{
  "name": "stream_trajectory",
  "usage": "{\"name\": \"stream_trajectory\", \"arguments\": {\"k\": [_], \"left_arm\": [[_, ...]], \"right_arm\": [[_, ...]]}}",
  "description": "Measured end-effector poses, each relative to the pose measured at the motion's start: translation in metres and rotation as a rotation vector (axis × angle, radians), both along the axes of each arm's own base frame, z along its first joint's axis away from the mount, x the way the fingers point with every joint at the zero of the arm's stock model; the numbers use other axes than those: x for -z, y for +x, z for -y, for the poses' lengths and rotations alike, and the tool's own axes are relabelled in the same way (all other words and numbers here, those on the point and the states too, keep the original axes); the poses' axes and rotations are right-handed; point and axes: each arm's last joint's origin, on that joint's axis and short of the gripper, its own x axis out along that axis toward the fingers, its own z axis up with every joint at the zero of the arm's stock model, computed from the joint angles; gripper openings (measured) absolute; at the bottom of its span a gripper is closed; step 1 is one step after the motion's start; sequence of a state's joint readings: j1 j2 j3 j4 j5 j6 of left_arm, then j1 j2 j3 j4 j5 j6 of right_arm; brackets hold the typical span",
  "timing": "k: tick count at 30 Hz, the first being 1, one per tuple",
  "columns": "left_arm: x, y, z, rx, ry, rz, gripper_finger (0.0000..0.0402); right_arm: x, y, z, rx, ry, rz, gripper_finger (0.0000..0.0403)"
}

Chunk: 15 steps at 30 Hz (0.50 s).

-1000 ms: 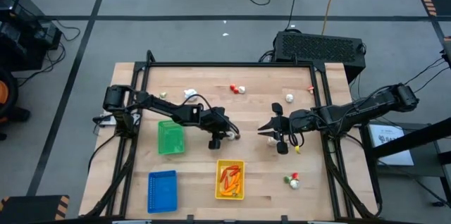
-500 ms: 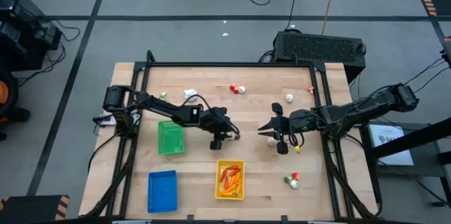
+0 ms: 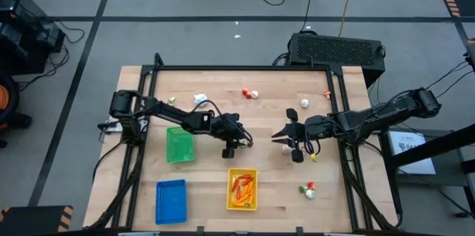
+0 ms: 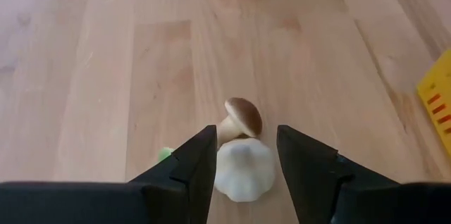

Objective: Sort produce into baskets
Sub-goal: Put the garlic into the green basket

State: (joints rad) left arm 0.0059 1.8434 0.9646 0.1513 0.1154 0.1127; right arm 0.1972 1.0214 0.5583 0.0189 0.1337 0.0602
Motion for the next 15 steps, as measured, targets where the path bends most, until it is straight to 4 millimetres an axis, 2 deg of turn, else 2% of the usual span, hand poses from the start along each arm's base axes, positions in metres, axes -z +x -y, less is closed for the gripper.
{"name": "stream_trajectory", "arguments": {"k": [15], "left_arm": [[0.011, 0.003, -0.003, -0.018, 0.008, -0.012, 0.0158]], "right_arm": [[0.000, 0.000, 0.000, 0.002, 0.003, 0.000, 0.0054]]}}
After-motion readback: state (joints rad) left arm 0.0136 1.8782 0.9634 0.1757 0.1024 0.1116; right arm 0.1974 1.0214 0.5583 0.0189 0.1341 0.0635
